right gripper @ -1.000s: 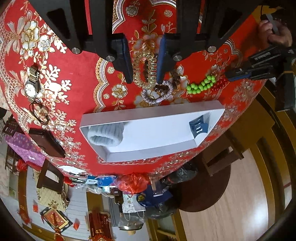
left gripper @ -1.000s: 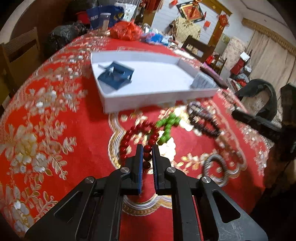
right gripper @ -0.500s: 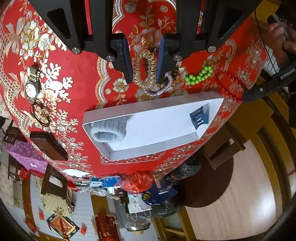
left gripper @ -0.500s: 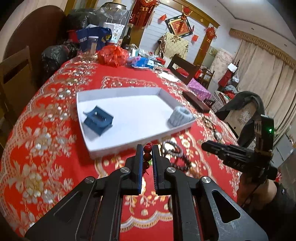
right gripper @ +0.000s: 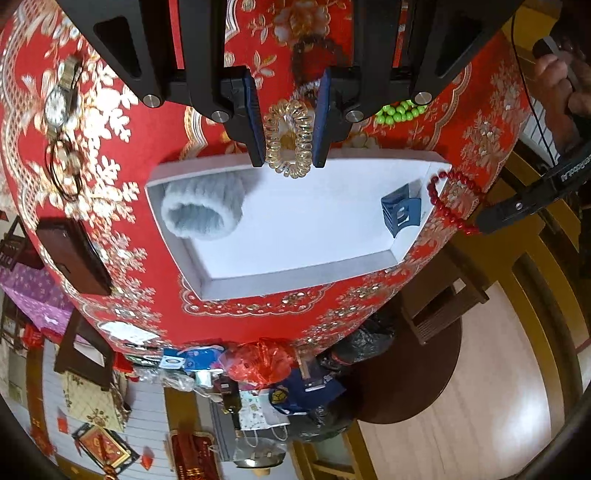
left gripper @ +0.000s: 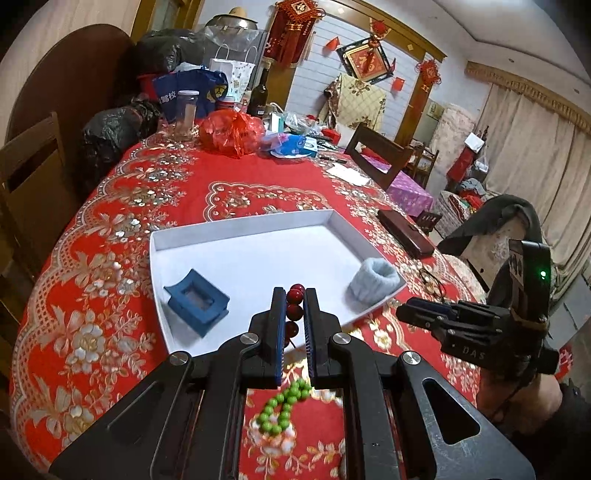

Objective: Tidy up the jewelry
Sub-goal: 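Release the red bracelet into the box with the left tool while the right tool releases the hair tie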

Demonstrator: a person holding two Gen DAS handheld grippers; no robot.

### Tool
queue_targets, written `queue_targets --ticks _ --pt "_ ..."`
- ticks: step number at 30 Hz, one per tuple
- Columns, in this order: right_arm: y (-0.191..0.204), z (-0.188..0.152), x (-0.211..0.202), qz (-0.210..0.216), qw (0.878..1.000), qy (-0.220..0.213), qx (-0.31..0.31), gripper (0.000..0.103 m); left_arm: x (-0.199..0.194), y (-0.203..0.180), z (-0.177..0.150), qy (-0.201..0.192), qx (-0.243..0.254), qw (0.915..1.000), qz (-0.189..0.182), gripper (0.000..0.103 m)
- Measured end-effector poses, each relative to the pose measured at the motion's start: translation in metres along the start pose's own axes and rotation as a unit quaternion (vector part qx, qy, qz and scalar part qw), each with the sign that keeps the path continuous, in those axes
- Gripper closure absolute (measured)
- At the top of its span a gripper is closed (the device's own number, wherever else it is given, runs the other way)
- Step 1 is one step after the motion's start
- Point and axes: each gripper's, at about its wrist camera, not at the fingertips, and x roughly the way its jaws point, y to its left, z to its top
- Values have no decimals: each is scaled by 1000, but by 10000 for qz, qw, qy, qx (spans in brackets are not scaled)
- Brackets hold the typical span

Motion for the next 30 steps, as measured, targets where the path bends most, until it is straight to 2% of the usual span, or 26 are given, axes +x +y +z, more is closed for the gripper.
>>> queue_targets --ticks 7,11,16,21,30 --pt "-4 29 20 182 9998 -72 76 79 32 -7 37 138 -149 9998 -63 95" --pt "-13 35 37 279 9991 -176 259 79 61 -10 50 265 -69 9996 99 95" --pt "-25 28 62 443 9980 -64 438 79 99 -11 49 534 -142 9981 268 95" --pt "-33 22 79 461 9976 47 514 79 121 -15 51 602 -8 9978 293 95" --pt "-33 15 91 416 9982 145 415 78 156 29 36 933 -151 9916 878 95"
